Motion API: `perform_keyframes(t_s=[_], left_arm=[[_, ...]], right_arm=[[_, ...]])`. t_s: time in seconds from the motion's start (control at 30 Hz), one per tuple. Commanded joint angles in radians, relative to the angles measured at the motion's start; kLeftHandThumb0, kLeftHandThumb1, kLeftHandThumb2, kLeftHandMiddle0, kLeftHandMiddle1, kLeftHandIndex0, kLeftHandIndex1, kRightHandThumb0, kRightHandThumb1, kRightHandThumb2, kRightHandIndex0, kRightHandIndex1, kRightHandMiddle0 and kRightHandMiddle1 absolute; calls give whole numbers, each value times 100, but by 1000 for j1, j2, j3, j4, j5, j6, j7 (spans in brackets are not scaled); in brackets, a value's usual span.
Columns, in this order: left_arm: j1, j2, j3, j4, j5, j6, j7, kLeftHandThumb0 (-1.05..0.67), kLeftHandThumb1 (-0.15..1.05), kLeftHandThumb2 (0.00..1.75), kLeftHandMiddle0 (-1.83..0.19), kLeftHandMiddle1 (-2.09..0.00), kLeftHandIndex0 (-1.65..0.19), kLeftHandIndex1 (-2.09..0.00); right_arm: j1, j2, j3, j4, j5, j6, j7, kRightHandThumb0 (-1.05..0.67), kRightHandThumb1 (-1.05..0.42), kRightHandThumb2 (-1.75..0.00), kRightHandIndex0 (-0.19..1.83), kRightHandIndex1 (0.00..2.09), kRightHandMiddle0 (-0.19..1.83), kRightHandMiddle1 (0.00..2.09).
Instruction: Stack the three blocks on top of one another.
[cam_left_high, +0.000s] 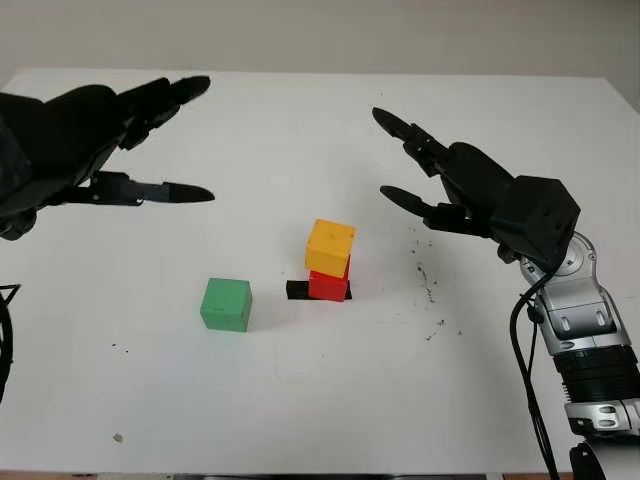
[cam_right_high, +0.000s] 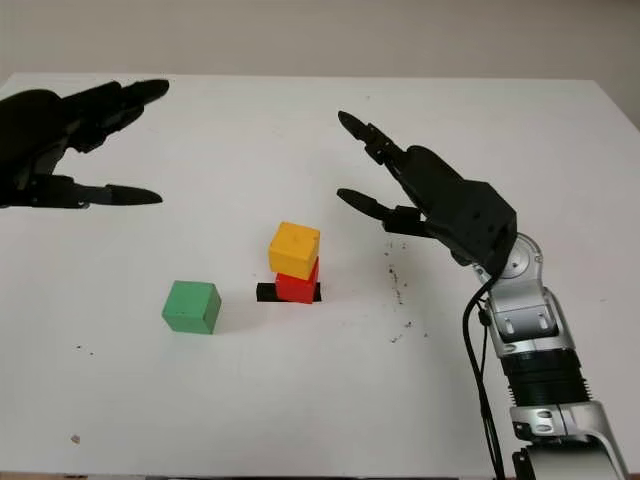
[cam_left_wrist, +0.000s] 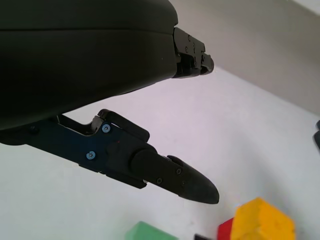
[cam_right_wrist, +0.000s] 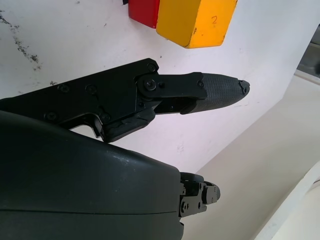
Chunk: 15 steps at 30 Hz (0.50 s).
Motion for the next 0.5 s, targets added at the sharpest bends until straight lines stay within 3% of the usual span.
perform_keyframes(t_s=[0.0,0.27,0.47], left_arm=[[48,25,-8,-7,7,-38,-12,-77,91,5,-9,-8,-19,-10],[181,74,-56,-78,69,-101,-55,-77,88,5,-4,-4,-17,-6],[265,68,-90,-178,128,-85,-53,-71,85,5,5,-3,-21,-7]], right_arm=[[-4,-4,-8,-11,7,1,3,-77,-105,-38,-16,5,1,5],[-4,-13,-6,-12,-5,-4,-3,-77,-105,-38,-15,6,2,6],[-8,-11,-8,-9,-7,-12,-5,-77,-105,-38,-14,6,3,6]])
